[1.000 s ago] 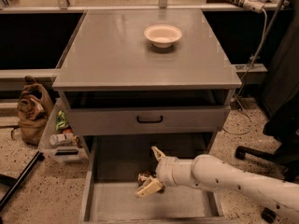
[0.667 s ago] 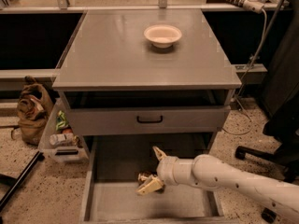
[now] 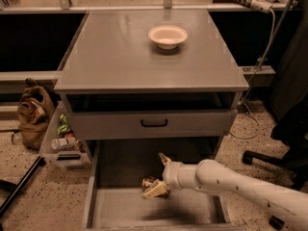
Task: Pick orange can from middle drawer and place on counter
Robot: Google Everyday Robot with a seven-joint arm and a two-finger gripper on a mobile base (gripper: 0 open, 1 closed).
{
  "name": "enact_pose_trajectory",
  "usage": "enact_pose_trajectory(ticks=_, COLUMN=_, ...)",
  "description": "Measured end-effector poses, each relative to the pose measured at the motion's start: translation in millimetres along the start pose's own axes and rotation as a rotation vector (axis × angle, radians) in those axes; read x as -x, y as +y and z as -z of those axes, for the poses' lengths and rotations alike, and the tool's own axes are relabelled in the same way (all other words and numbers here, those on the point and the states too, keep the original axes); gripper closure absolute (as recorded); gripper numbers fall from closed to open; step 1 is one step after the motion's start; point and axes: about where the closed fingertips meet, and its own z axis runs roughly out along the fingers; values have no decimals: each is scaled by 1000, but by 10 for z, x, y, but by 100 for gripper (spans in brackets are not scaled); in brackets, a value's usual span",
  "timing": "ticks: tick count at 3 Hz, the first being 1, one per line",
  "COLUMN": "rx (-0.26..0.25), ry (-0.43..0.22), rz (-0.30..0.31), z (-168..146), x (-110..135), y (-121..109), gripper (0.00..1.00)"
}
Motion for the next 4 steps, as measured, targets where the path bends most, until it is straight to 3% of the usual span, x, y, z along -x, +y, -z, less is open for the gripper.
enact_pose_trajectory(ticks=1, rx=10, ry=-4, rz=-31, z=-71, x=-286, y=31, gripper=0)
enact_pose_trajectory(ticks=4, rx=10, ry=49, rz=10, z=-126, x=-537, y=101, gripper=0)
